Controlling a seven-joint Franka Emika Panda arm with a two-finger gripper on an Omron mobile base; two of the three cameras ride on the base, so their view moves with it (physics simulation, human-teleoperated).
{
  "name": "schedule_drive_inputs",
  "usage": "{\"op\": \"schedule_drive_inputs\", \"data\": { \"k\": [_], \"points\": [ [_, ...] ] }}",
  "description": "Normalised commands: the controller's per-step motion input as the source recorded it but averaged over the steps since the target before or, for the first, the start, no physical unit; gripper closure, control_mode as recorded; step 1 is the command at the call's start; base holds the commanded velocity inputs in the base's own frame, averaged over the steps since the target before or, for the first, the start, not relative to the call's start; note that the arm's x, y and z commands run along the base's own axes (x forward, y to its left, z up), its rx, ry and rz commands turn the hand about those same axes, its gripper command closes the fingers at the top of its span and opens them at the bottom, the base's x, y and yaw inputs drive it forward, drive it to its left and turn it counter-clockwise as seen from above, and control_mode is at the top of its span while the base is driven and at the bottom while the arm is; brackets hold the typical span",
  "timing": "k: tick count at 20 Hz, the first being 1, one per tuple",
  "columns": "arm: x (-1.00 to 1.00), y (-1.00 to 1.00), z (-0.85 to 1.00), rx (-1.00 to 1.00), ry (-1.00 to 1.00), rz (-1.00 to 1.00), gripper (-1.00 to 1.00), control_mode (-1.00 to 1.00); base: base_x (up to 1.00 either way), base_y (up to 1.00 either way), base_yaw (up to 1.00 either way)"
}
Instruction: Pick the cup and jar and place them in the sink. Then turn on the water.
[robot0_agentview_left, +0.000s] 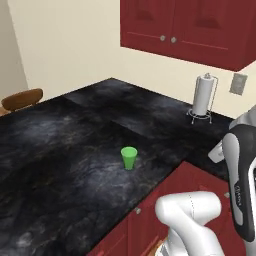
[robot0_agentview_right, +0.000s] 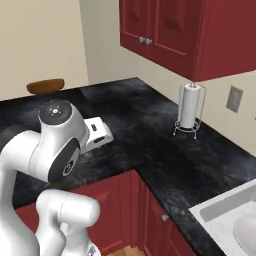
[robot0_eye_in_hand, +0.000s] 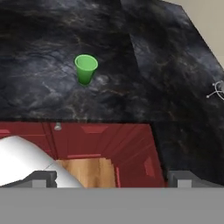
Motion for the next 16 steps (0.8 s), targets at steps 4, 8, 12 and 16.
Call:
{"op": "schedule_drive_inputs", "data": {
  "k": [4,8,12,16],
  "points": [
    [0.00,0.00,0.00,0.00,0.00,0.00,-1.00,1.00,0.21,-0.02,0.51],
    [0.00,0.00,0.00,0.00,0.00,0.00,-1.00,1.00,0.14,-0.11,0.38],
    [0.00,0.00,0.00,0.00,0.00,0.00,-1.00,1.00,0.32,0.00,0.33],
    [0.00,0.00,0.00,0.00,0.00,0.00,-1.00,1.00,0.41,0.00,0.35]
  ]
}}
